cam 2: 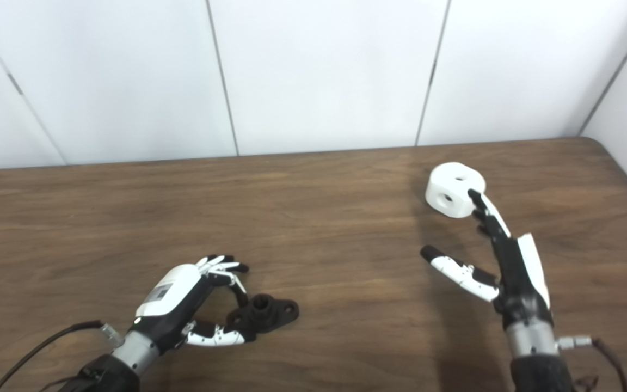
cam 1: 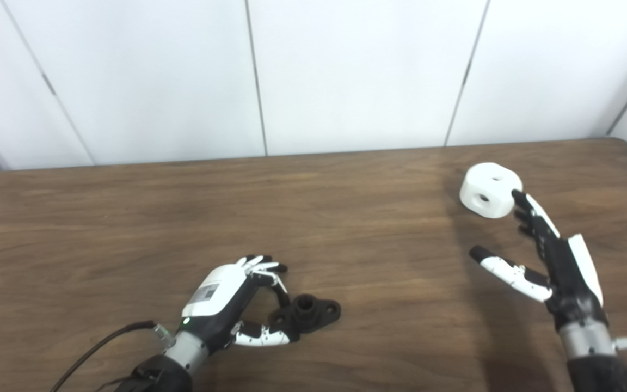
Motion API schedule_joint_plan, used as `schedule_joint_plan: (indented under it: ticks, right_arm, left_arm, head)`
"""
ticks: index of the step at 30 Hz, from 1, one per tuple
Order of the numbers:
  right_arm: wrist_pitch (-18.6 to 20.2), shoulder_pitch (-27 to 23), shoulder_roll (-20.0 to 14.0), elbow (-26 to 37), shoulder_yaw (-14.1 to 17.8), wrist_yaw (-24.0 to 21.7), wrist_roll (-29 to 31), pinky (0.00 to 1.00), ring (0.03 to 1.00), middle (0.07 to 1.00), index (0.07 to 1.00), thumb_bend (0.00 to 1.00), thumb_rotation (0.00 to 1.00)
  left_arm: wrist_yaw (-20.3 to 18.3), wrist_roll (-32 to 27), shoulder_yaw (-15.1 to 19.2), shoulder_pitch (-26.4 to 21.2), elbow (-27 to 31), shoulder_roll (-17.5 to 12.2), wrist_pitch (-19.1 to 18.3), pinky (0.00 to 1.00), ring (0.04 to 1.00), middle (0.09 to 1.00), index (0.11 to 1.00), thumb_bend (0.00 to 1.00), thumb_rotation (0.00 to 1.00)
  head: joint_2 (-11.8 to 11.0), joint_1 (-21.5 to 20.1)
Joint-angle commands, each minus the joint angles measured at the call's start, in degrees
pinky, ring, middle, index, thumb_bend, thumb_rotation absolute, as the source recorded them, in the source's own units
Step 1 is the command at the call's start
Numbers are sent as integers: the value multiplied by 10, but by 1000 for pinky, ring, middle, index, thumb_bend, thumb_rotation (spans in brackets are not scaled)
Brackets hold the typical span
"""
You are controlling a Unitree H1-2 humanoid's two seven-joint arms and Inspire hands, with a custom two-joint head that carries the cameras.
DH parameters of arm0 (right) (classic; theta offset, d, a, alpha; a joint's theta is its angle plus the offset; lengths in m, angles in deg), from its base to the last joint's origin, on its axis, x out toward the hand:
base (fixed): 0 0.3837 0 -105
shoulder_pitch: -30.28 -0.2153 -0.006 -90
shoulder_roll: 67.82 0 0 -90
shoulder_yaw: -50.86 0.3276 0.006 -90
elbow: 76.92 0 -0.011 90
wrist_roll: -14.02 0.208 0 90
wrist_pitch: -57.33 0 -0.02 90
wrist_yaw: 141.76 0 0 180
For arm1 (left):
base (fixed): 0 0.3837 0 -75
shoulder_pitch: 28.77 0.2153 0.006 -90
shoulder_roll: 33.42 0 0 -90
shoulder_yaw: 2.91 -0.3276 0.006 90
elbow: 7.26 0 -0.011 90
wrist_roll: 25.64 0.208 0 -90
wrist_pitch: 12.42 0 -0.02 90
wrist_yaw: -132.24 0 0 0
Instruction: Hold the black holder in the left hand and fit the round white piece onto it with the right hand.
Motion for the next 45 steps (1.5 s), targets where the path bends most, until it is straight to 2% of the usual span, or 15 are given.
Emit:
schedule_joint_plan:
  ticks: [1, 4, 8, 14, 22, 26, 29, 37, 45]
  right_arm:
    - [6, -28, -22, 7, 6, 2, -34, 963, 974, 963, 932, 725, 451]
    - [21, -52, -43, -1, 6, -2, -72, 976, 993, 981, 928, 755, 419]
    - [39, -81, -66, -11, 7, -15, -89, 986, 1000, 999, 932, 775, 360]
    - [64, -124, -81, -28, 7, -24, -109, 927, 1000, 1000, 919, 784, 317]
    - [106, -186, -106, -76, 0, -52, -128, 863, 1000, 1000, 903, 807, 334]
    - [110, -218, -115, -119, -5, -73, -147, 900, 1000, 1000, 880, 826, 347]
    - [111, -247, -110, -153, 6, -112, -175, 936, 1000, 995, 854, 852, 362]
    - [111, -293, -93, -207, 23, -195, -252, 867, 1000, 980, 815, 915, 370]
    - [111, -318, -79, -247, 27, -232, -297, 892, 1000, 980, 816, 939, 368]
  left_arm:
    - [-32, -4, -4, 19, -4, -14, -8, 972, 939, 836, 487, 519, 56]
    - [-31, -4, -1, 22, -2, -15, -6, 968, 936, 833, 487, 519, 57]
    - [-33, -4, 1, 25, -2, -18, -4, 956, 933, 833, 487, 520, 57]
    - [-32, -6, 8, 29, -4, -23, 6, 943, 926, 830, 487, 520, 57]
    - [-28, -12, 22, 36, -14, -31, 31, 939, 922, 825, 487, 520, 57]
    - [-27, -16, 27, 38, -16, -37, 43, 927, 917, 821, 487, 520, 58]
    - [-31, -21, 32, 39, -16, -40, 45, 928, 919, 824, 487, 520, 59]
    - [-36, -31, 37, 42, -14, -48, 51, 923, 923, 825, 488, 519, 59]
    - [-29, -35, 40, 43, -16, -50, 61, 925, 917, 819, 487, 520, 57]
  head:
    - [0, -1]
    - [-1, -7]
    - [-2, -16]
    - [-4, -34]
    - [-8, -77]
    - [-6, -98]
    - [-5, -110]
    - [-1, -119]
    - [-1, -132]
